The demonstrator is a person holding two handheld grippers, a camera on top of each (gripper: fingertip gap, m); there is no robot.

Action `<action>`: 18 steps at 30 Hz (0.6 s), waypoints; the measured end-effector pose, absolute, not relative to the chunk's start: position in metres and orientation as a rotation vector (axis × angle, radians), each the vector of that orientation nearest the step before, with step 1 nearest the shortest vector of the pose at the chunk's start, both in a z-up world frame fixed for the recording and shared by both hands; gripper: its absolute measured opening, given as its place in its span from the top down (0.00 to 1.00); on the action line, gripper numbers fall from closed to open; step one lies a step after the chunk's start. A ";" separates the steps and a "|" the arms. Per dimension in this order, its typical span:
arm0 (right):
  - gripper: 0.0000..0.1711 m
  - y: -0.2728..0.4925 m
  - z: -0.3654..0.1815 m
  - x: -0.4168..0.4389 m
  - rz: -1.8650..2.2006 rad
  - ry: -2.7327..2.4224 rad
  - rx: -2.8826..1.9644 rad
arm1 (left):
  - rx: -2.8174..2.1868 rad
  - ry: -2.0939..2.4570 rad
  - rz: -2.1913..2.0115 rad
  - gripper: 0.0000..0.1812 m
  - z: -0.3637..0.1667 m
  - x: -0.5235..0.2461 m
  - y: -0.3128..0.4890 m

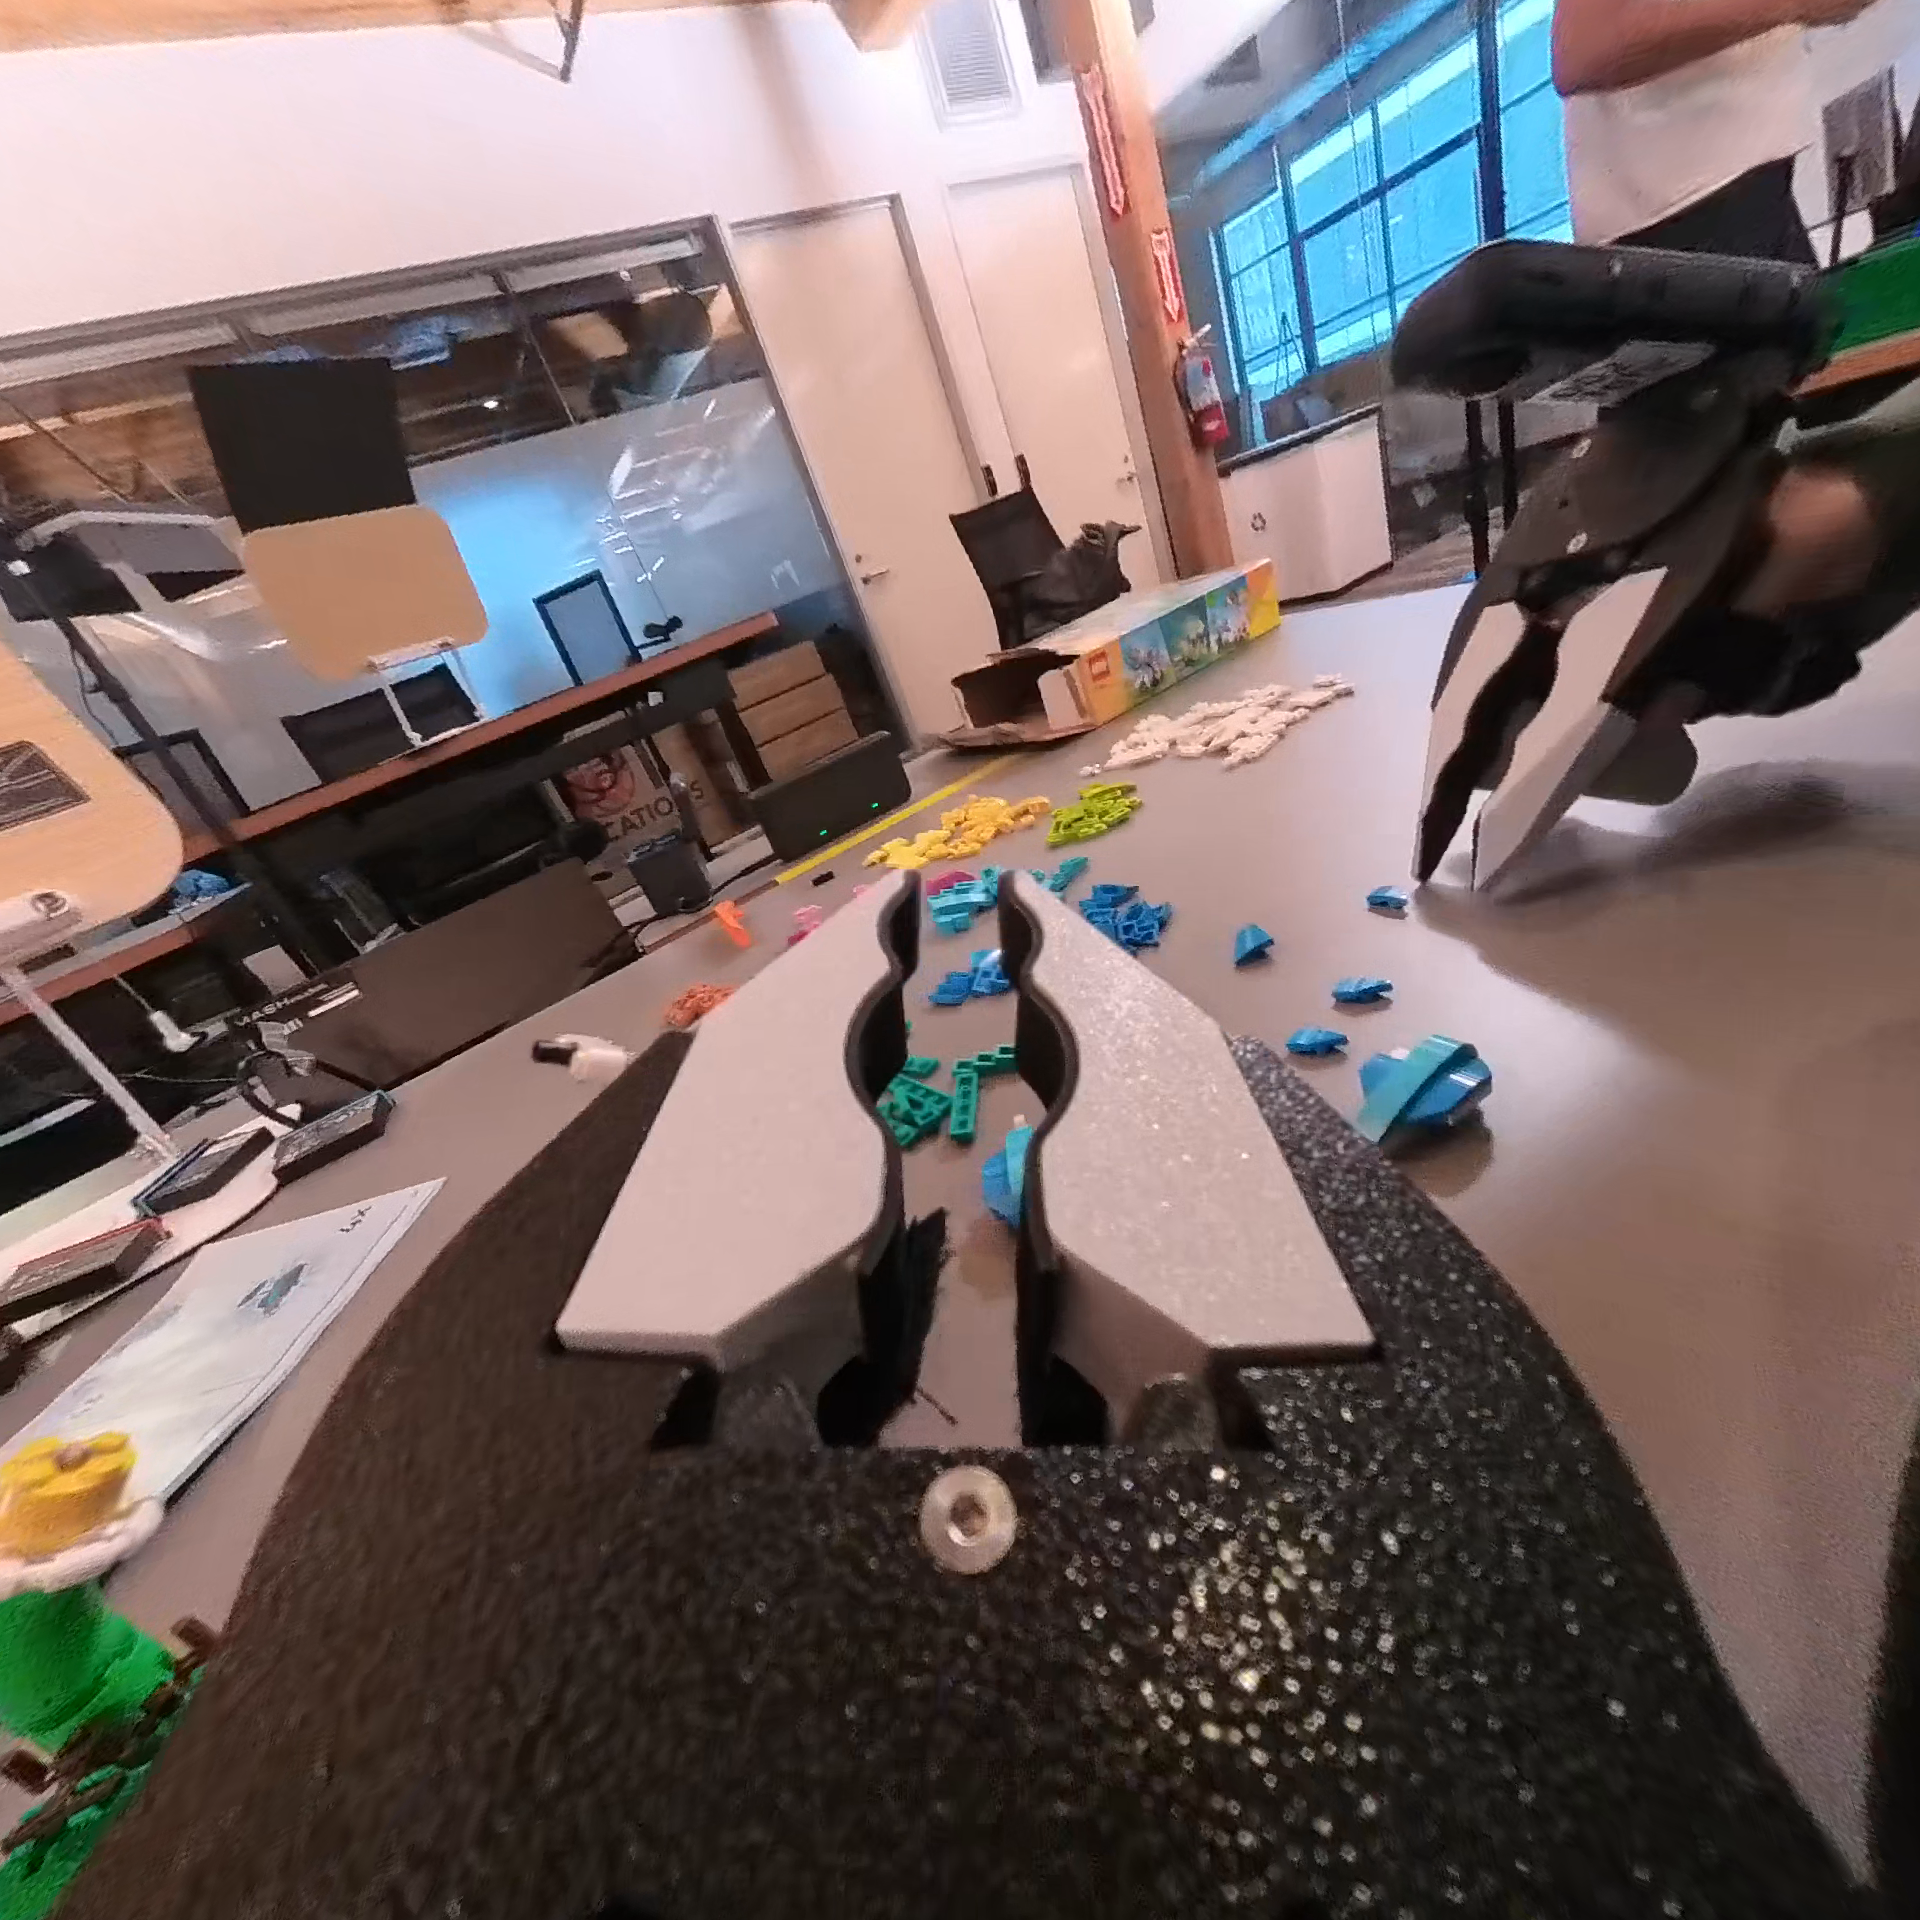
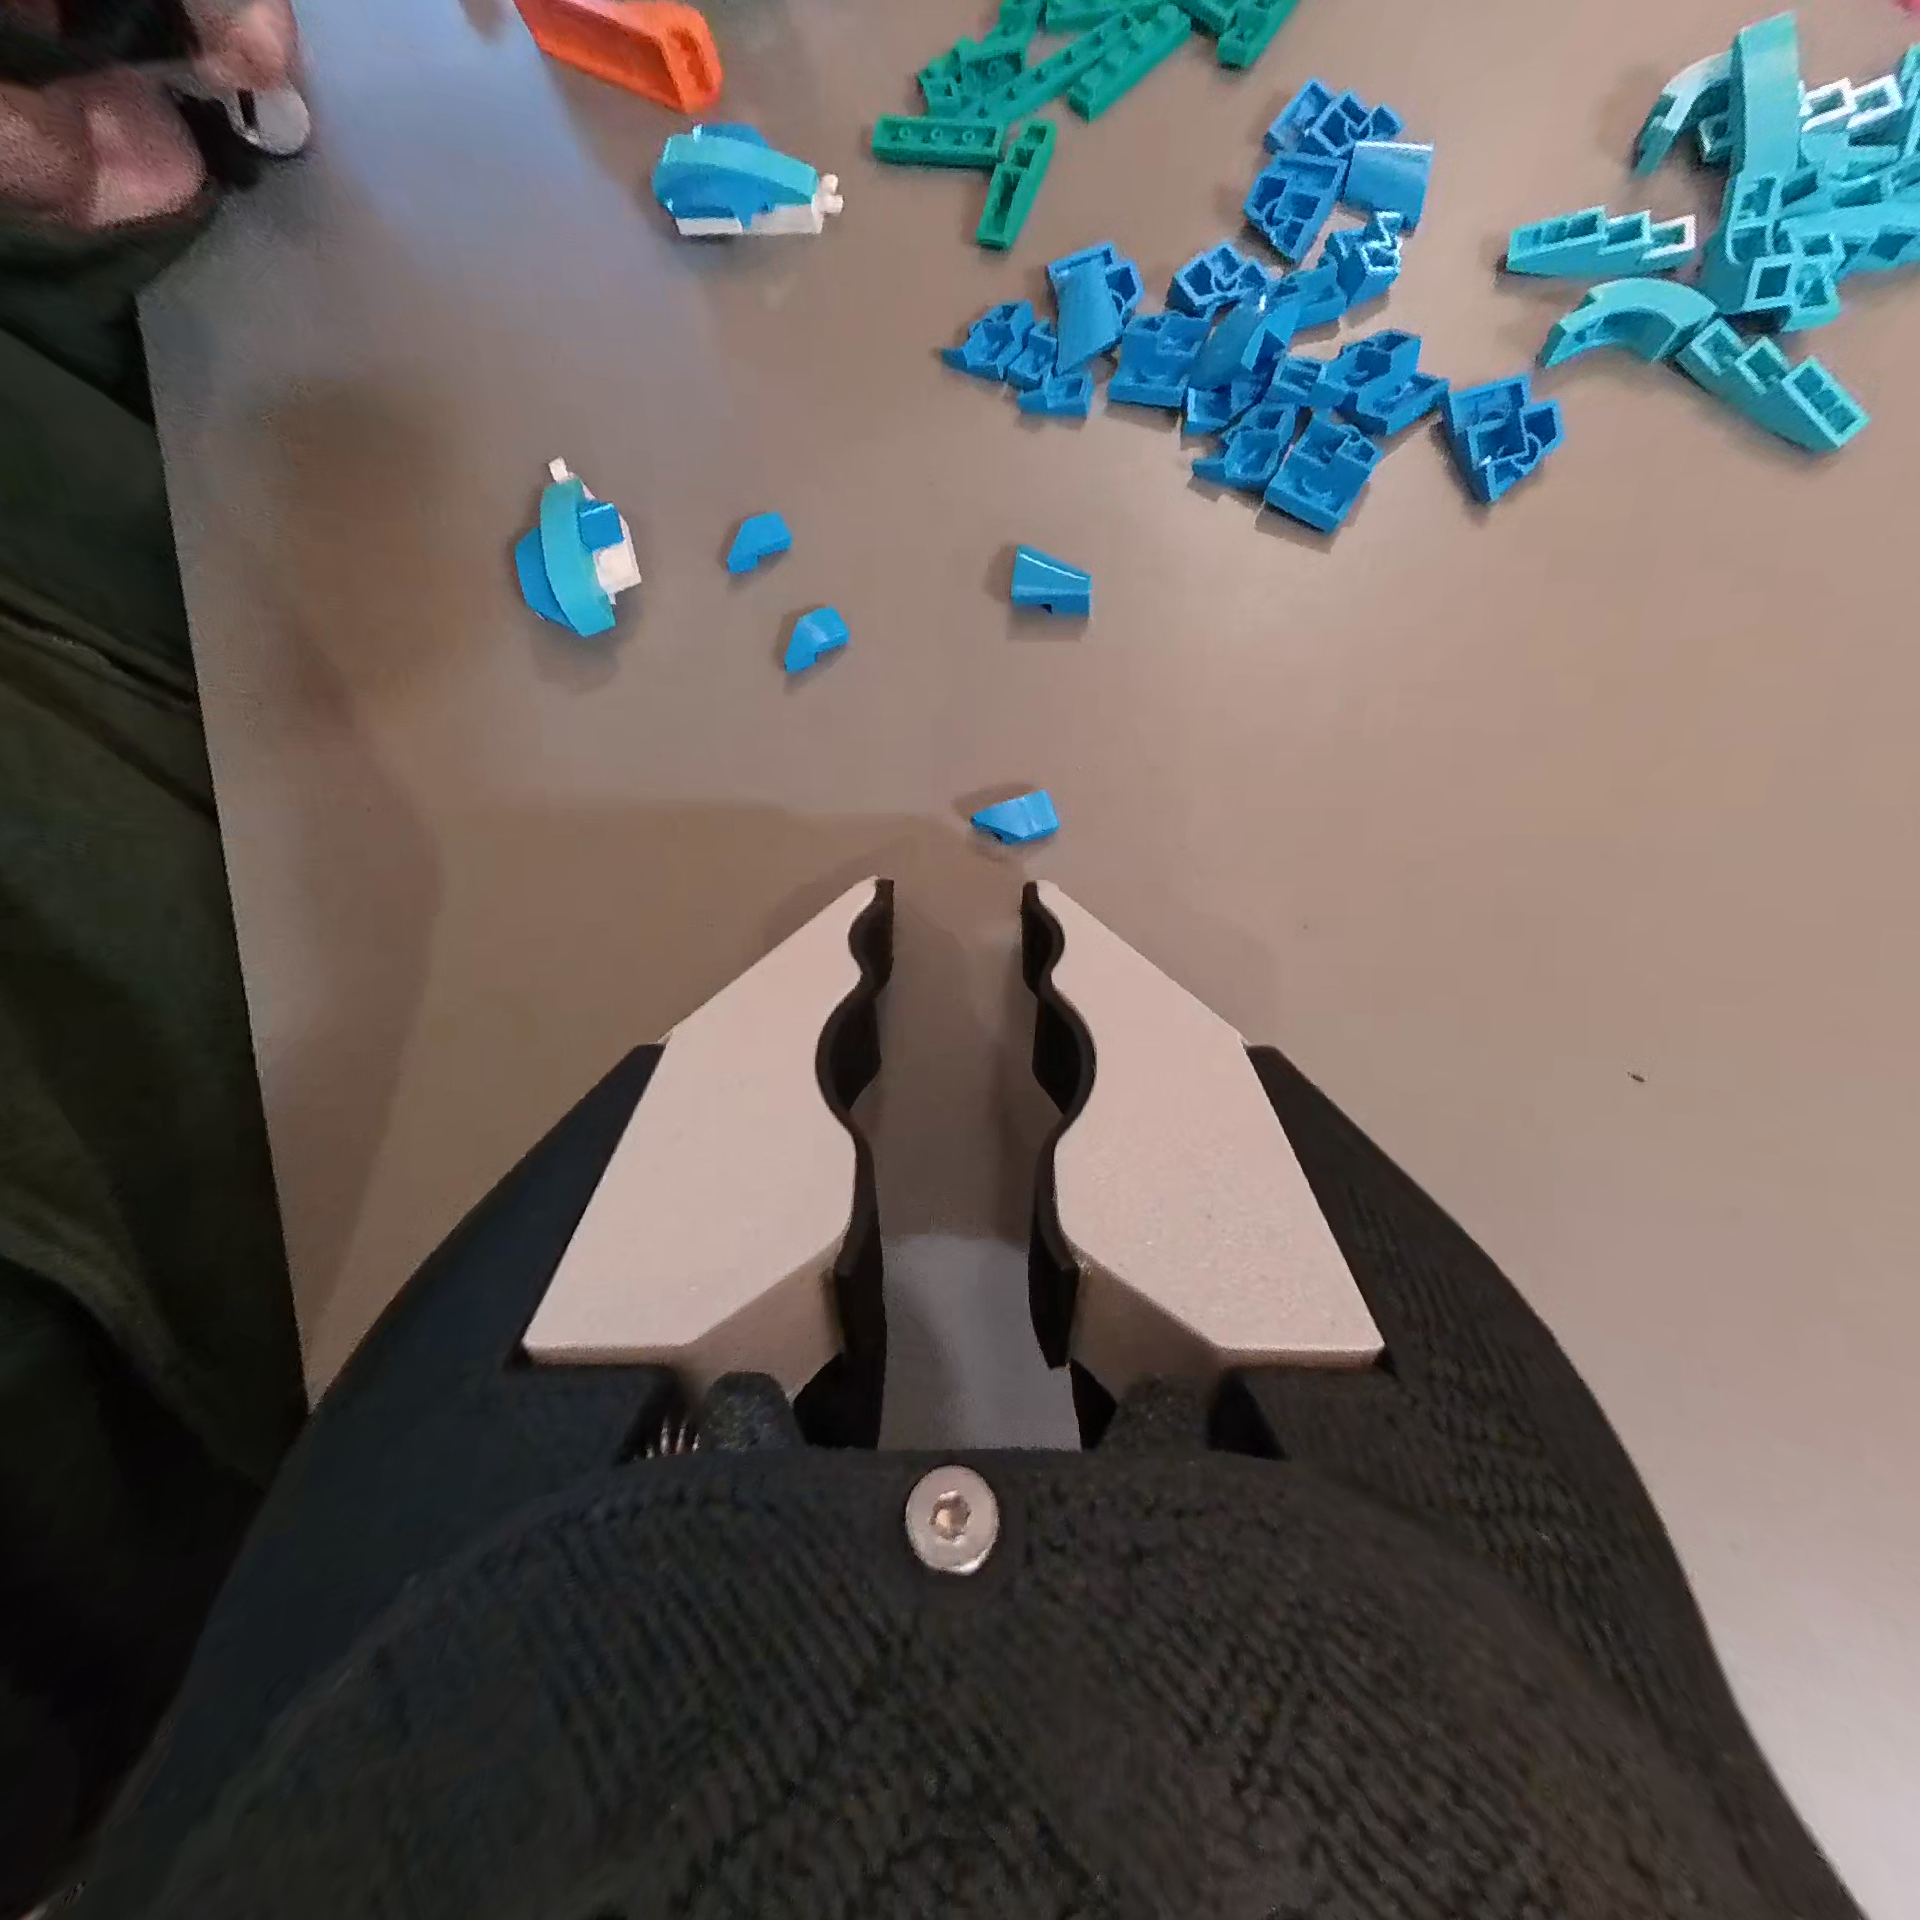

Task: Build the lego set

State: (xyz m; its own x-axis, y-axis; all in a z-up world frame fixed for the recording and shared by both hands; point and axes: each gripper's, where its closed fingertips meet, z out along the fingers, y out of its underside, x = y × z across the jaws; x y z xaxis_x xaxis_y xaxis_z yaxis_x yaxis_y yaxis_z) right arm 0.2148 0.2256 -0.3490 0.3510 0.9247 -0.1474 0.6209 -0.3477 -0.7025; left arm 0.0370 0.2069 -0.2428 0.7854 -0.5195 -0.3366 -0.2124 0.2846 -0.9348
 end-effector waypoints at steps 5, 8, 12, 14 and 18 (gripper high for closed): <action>0.86 0.226 -0.349 0.205 0.735 -1.331 -2.052 | -1.304 0.681 -0.244 0.94 -0.245 0.038 0.208; 0.85 0.226 -0.349 0.199 0.736 -1.326 -2.043 | -1.308 0.680 -0.264 0.95 -0.245 0.038 0.208; 0.83 0.224 -0.349 0.192 0.720 -1.346 -2.024 | -1.309 0.696 -0.267 0.95 -0.247 0.040 0.208; 0.83 0.229 -0.349 0.193 0.682 -1.333 -2.035 | -1.310 0.702 -0.272 0.95 -0.247 0.041 0.207; 0.86 0.237 -0.351 0.197 0.624 -1.290 -2.092 | -1.311 0.713 -0.280 0.96 -0.248 0.043 0.206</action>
State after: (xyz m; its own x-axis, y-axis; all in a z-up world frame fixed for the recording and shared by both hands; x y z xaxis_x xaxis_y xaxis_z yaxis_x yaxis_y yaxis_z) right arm 0.1970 0.2366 -0.3508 0.4182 0.9048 -0.0804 0.6243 -0.3506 -0.6981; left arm 0.0426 0.2063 -0.2481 0.7587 -0.5684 -0.3184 -0.2004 0.2614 -0.9442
